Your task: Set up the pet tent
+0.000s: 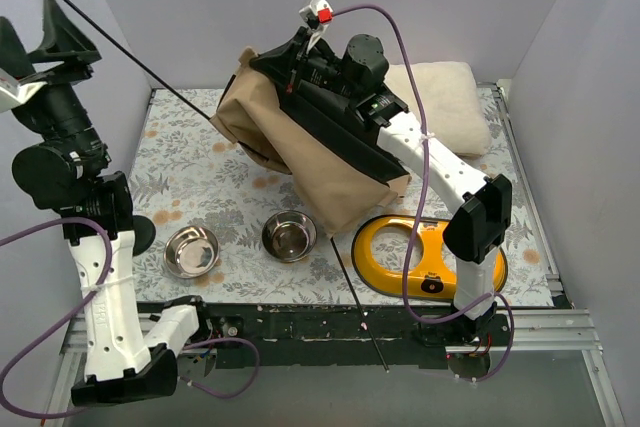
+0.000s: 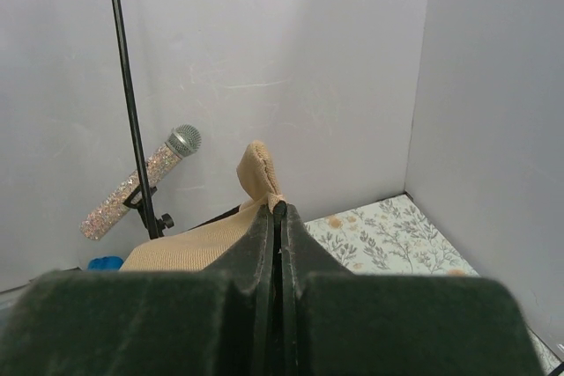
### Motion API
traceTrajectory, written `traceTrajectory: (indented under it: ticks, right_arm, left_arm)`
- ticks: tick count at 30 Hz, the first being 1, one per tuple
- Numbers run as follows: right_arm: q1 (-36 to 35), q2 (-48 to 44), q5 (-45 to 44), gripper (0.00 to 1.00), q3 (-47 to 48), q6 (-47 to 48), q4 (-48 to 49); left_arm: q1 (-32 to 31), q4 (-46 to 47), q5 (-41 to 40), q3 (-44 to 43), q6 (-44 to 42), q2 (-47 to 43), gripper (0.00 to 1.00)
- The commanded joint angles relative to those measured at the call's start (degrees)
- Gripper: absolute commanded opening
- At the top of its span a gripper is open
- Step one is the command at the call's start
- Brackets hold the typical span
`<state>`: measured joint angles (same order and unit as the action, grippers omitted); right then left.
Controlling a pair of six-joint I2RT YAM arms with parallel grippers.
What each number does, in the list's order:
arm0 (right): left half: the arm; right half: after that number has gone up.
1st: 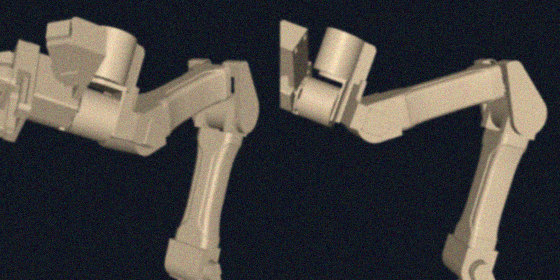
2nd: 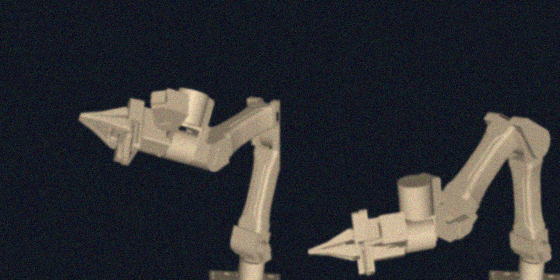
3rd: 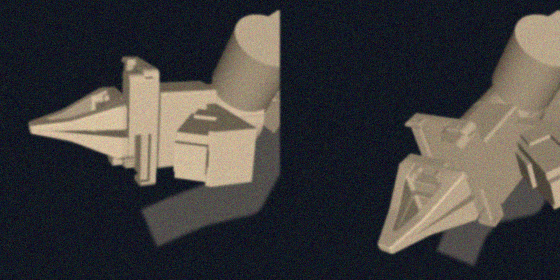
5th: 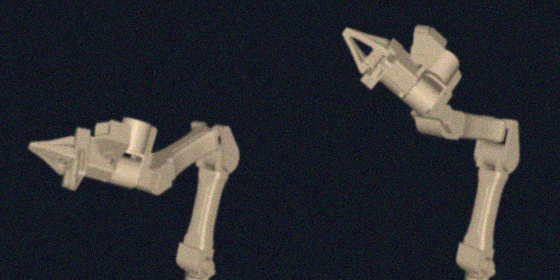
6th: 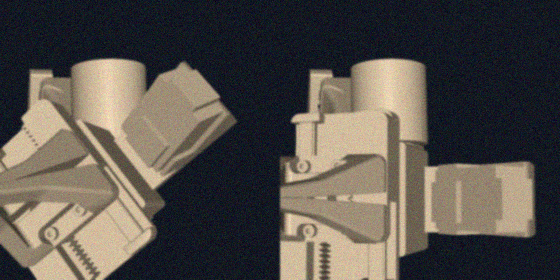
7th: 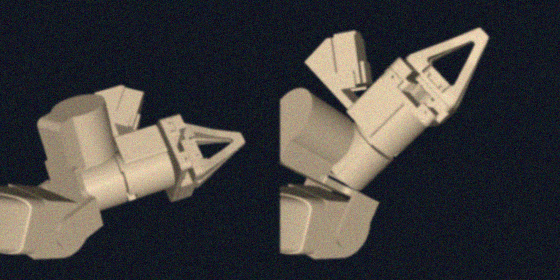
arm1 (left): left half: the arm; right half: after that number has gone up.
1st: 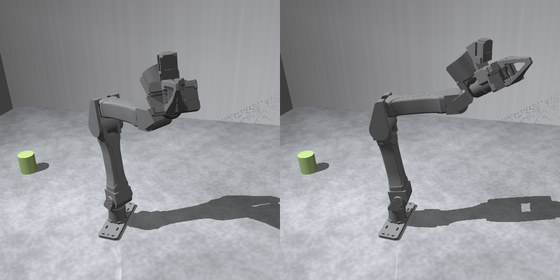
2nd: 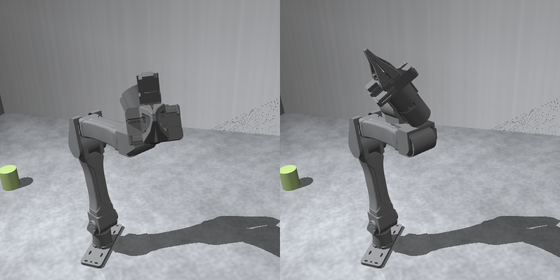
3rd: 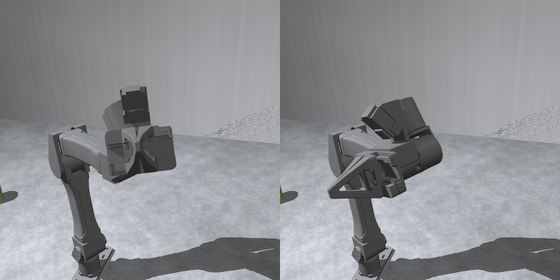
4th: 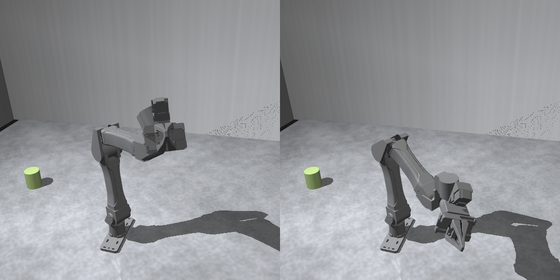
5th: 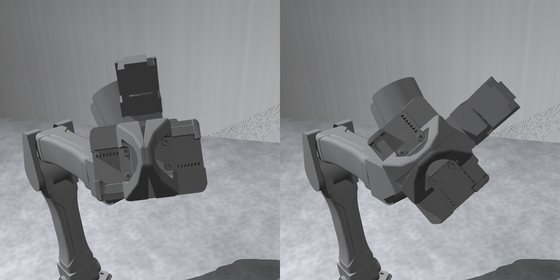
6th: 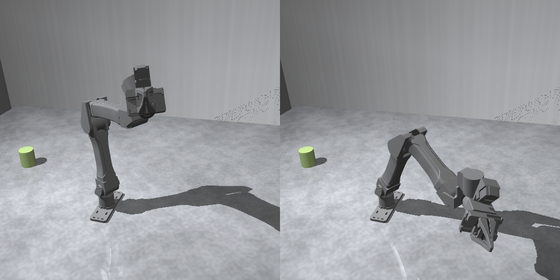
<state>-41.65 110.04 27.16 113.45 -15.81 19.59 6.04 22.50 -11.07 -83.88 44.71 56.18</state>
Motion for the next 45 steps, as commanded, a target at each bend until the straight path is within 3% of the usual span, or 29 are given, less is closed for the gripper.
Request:
traceTrajectory:
  ticks: [1,7,16,24,29,31,35,39,45]
  right_arm:
    - [0.1,-4.1,-0.9,0.01,-0.3,1.1,5.9]
    - [0.1,-5.6,-0.4,0.01,-3.0,1.1,7.8]
    - [0.2,-8.3,-0.8,0.01,-8.0,0.3,10.5]
    - [0.1,-9.0,-0.7,0.01,-9.3,0.0,11.3]
    - [0.1,-9.1,-0.6,0.01,-9.7,-0.2,11.8]
    - [0.1,-9.1,-0.7,0.01,-9.8,-0.2,12.0]
    - [0.1,-8.4,-1.3,0.01,-8.6,-0.2,12.1]
    - [0.1,-7.2,-1.8,0.01,-6.4,-1.1,12.5]
    - [-0.3,-4.8,-3.1,0.01,-1.0,-3.1,12.2]
  left_arm:
    - [6.0,-12.0,-7.6,-2.2,9.5,-0.4,0.67]
    - [8.2,-18.8,-2.6,-9.5,17.2,4.7,0.61]
    - [8.6,-17.8,0.1,-12.9,18.4,9.3,0.50]
    - [8.9,-15.0,4.0,-12.1,17.3,10.5,0.33]
    - [9.0,-13.5,8.2,-11.0,16.5,10.3,0.12]
    - [9.0,-11.9,13.1,-9.7,15.0,9.7,0.00]
    - [9.0,-13.1,32.2,-9.0,4.9,10.0,0.00]
    - [9.0,-25.3,46.8,-9.0,-7.8,10.5,0.00]
    - [8.9,-43.2,61.3,-9.0,-20.5,11.8,0.00]
